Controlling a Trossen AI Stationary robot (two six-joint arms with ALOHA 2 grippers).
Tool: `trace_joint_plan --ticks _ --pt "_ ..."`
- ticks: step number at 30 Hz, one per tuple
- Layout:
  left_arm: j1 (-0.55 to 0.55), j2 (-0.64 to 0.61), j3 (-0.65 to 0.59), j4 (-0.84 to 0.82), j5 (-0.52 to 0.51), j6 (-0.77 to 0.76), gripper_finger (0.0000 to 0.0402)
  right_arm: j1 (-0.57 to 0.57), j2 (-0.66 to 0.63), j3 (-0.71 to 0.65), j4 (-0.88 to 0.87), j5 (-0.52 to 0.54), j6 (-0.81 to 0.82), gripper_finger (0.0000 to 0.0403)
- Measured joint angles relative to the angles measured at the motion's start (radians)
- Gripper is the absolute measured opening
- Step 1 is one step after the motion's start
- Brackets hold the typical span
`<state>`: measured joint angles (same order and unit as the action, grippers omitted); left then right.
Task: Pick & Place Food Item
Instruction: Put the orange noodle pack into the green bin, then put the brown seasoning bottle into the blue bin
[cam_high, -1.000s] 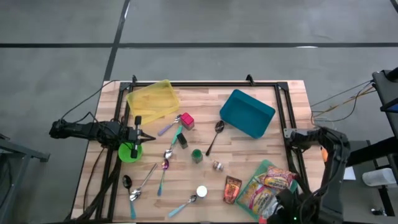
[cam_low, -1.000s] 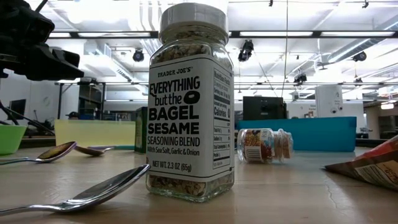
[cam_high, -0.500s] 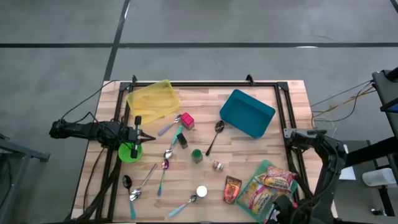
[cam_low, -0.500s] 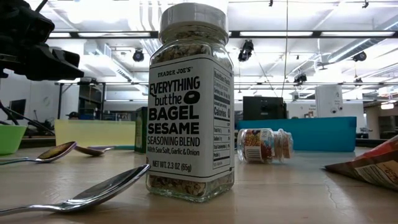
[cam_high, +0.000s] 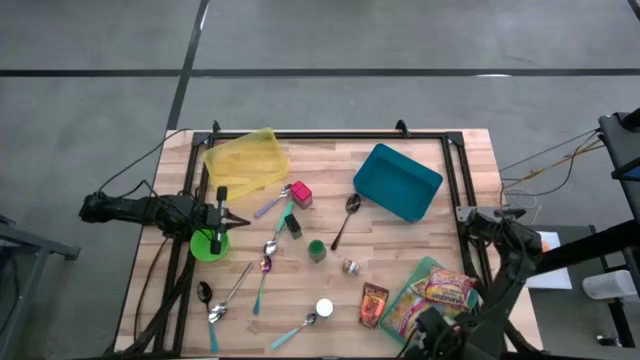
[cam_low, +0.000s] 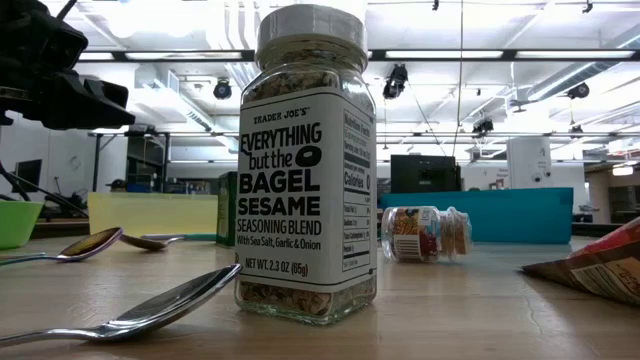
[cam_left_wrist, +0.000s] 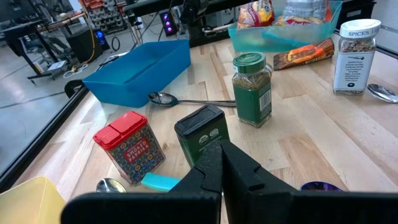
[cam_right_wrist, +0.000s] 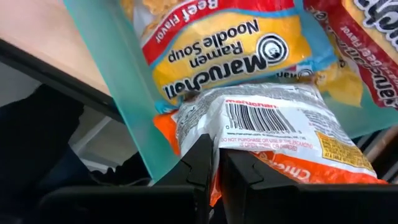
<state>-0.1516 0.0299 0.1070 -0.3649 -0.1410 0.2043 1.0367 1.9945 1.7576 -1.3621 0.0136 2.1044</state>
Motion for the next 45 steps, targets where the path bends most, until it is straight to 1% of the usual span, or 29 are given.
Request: trace_joint_plan --ticks 3,8,10,12,19,21,25,30,34,37,40,45 --pt "0.0 0.0 0.0 0.0 0.0 0.0 0.0 -0.008 0.008 0.0 -0.001 -0.043 -0.003 0.0015" --pt "0.0 0.0 0.0 0.0 0.0 0.0 0.0 -0.007 0.017 0.0 -0.002 -0.045 0.002 0.0017" --pt "0.0 0.0 0.0 0.0 0.0 0.0 0.0 -0.007 0.017 0.0 -0.003 -0.043 0.025 0.0029" --pt "0.0 0.0 0.0 0.0 0.0 0.0 0.0 -0.007 0.016 0.0 -0.004 -0.041 0.038 0.0054" --pt "0.0 0.0 0.0 0.0 0.0 0.0 0.0 -0.007 0.013 0.0 -0.008 -0.038 0.005 0.0176" --pt "0.0 0.0 0.0 0.0 0.0 0.0 0.0 -0.008 0.012 0.0 -0.018 -0.038 0.005 0.0205" --pt "0.0 0.0 0.0 0.0 0.0 0.0 0.0 -0.007 0.004 0.0 -0.02 -0.038 0.005 0.0248" --pt "0.0 0.0 0.0 0.0 0.0 0.0 0.0 -0.008 -0.031 0.001 -0.022 -0.021 0.004 0.0281" --pt "0.0 0.0 0.0 0.0 0.0 0.0 0.0 -0.007 -0.065 0.001 -0.024 0.074 -0.027 0.0293" --pt "0.0 0.0 0.0 0.0 0.0 0.0 0.0 -0.007 -0.092 0.001 -0.039 0.185 -0.068 0.0295" --pt "0.0 0.0 0.0 0.0 0.0 0.0 0.0 -0.007 -0.115 0.002 -0.055 0.326 -0.141 0.0295" --pt "0.0 0.0 0.0 0.0 0.0 0.0 0.0 -0.008 -0.15 0.002 -0.068 0.615 -0.298 0.0295"
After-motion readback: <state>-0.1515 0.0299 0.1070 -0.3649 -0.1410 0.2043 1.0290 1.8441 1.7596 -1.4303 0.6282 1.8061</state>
